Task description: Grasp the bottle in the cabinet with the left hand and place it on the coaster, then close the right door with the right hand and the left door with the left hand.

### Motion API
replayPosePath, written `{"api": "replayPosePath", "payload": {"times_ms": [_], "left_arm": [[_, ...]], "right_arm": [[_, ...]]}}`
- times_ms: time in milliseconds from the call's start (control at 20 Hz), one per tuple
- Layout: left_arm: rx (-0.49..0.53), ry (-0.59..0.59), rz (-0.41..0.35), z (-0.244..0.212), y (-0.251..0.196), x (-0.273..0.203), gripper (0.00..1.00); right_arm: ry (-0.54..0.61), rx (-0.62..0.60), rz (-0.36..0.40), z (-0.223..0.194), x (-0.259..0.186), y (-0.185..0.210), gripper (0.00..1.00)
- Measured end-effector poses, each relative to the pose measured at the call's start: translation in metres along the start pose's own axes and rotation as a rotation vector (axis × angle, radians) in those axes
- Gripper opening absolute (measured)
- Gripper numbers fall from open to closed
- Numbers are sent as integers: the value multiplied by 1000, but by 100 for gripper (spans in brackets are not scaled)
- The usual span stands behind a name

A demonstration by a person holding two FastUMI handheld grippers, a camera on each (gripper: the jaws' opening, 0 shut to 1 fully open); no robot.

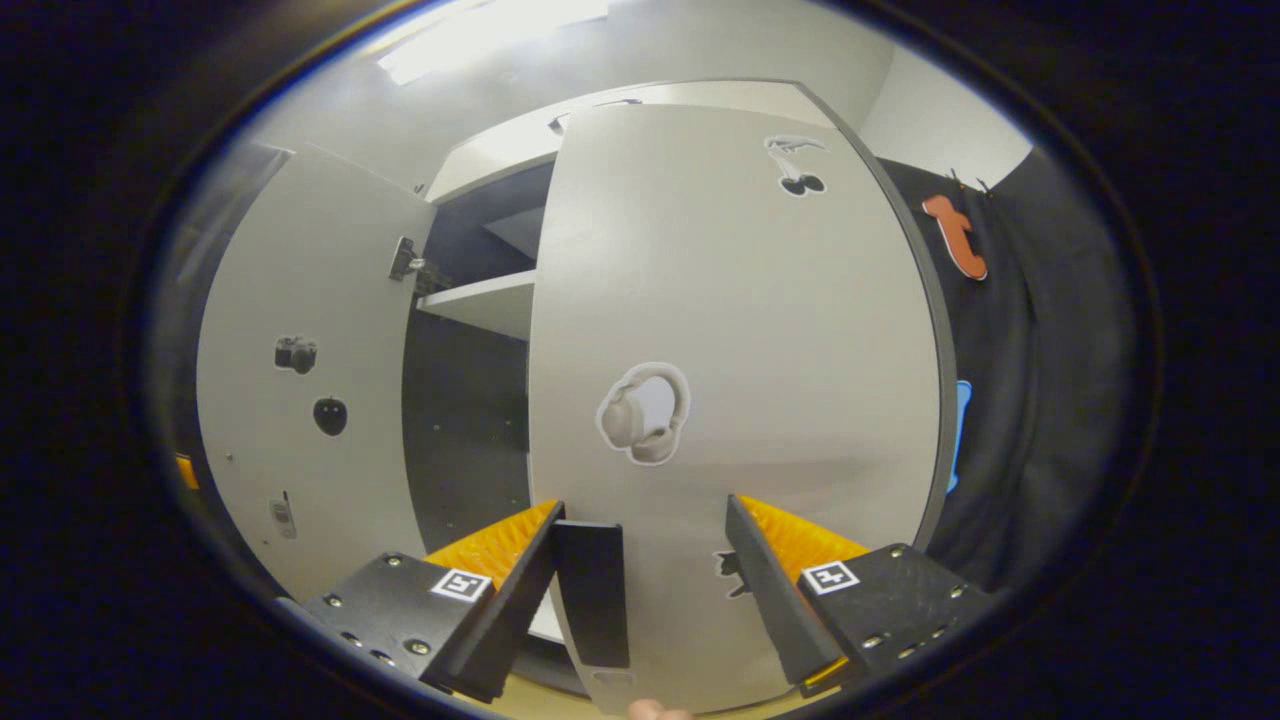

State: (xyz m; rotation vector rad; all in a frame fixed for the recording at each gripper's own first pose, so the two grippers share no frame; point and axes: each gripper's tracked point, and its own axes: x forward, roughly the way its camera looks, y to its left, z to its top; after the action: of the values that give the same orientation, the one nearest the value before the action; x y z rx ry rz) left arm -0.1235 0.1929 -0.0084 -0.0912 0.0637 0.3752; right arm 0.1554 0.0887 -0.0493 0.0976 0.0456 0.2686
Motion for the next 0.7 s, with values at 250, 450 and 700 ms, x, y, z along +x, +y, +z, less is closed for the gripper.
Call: {"api": "replayPosePath", "payload": {"times_ms": [250, 450, 700], "left_arm": [[0, 9, 3, -2, 3, 1, 93], [-4, 4, 7, -1, 8, 2, 96], [1, -27, 34, 8, 23, 7, 96]], "right_arm": [[9, -6, -15, 0, 10, -1, 99], [16, -8, -17, 0, 14, -2, 99], [22, -1, -11, -1, 19, -2, 99]]}}
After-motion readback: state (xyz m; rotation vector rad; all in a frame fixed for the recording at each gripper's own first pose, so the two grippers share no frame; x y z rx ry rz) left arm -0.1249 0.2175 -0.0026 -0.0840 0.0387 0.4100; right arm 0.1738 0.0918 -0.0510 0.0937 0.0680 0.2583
